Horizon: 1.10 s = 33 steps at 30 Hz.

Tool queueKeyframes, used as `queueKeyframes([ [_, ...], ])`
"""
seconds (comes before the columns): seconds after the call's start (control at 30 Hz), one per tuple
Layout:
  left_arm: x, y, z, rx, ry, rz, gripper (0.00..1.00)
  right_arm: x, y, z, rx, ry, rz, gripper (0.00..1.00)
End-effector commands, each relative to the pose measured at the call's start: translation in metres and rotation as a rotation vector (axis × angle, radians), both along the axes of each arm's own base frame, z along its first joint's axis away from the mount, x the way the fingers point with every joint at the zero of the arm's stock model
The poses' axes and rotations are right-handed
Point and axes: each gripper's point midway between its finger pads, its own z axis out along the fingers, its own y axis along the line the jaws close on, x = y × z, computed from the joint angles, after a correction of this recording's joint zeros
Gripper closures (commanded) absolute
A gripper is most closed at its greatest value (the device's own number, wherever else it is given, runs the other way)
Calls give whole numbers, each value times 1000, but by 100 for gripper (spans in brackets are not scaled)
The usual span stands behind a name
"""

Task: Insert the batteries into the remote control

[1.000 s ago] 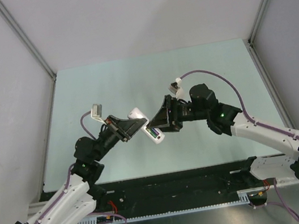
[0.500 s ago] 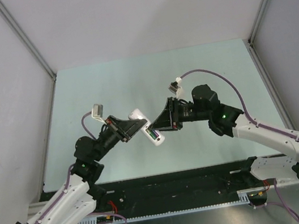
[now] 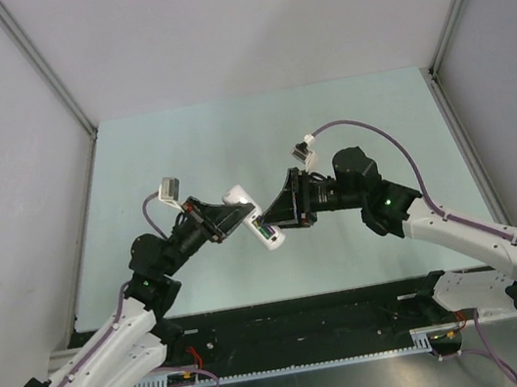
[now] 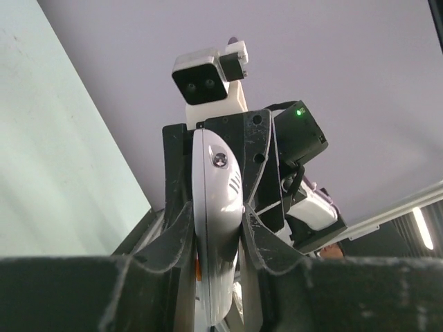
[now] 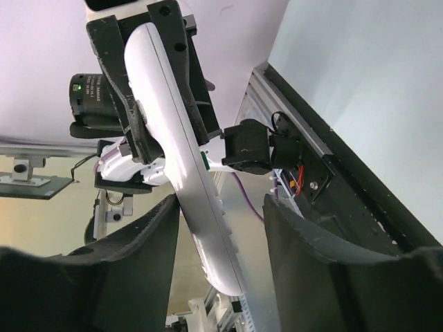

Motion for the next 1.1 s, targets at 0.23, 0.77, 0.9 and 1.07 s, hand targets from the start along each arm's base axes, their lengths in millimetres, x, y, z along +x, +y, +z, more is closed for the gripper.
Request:
queueKeyframes([
  [0.23,-7,1,25,-55,-103,-21,100,4,-6,-8,-21,35,-28,33],
  [0.77,-11,-6,28,-51,-85,-81,100,0,-1,-24,-69,10,26,67],
  [0.9,-11,-6,27,-45,-93,-78,100,0,-2,-22,-66,4,22,41],
  [1.07,-5,-9,6,-5,-65,-72,100,10,-7,-3,-23,-17,-13,17],
])
